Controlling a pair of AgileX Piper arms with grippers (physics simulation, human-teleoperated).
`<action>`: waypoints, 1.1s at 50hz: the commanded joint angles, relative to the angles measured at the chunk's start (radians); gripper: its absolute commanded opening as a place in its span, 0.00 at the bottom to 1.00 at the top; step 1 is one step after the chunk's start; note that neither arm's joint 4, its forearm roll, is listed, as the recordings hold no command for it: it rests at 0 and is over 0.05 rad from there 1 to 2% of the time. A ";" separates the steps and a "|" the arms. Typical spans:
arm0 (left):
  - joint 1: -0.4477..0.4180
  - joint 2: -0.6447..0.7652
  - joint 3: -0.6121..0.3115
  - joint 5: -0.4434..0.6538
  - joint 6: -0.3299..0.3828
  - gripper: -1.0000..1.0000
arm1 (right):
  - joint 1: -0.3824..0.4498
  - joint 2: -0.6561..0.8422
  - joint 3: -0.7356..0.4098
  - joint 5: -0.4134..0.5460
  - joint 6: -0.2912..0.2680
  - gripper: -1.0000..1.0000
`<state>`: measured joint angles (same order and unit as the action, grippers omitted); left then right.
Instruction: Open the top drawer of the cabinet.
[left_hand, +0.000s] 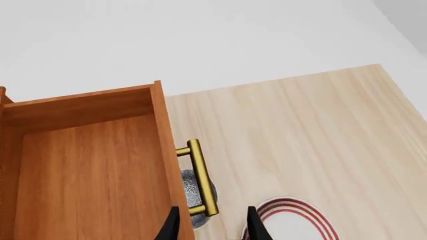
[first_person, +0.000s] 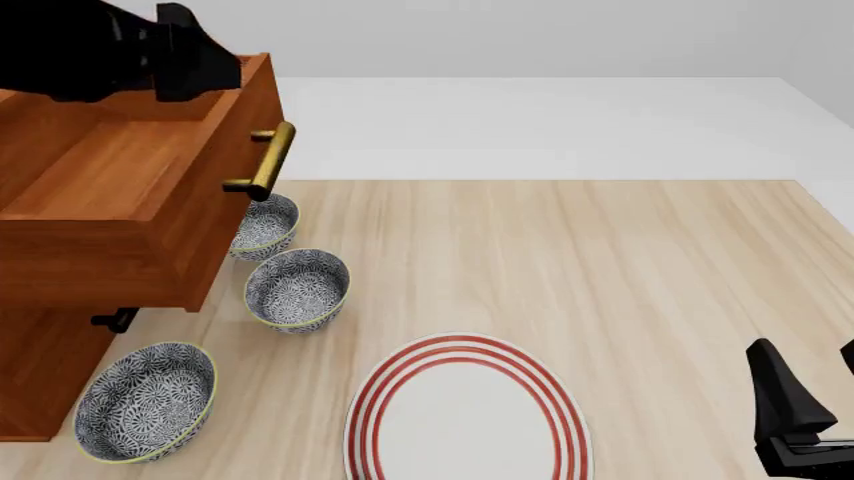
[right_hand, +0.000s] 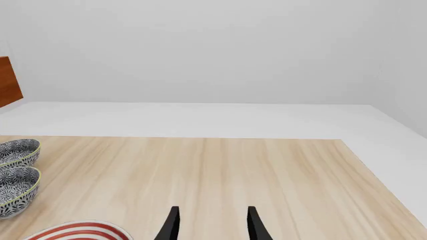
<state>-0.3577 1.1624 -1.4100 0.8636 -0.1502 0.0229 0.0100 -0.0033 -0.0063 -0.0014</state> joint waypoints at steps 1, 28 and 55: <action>-0.014 -0.036 0.001 0.013 -0.001 1.00 | 0.000 0.000 0.000 0.000 0.000 1.00; -0.075 -0.139 0.039 0.024 0.003 1.00 | 0.000 0.000 0.000 0.000 0.000 1.00; -0.220 -0.236 0.052 0.064 -0.049 1.00 | 0.000 0.000 0.000 0.000 0.000 1.00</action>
<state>-0.5183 0.9590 -1.3656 0.9191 -0.1674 0.0229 0.0100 -0.0033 -0.0063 -0.0014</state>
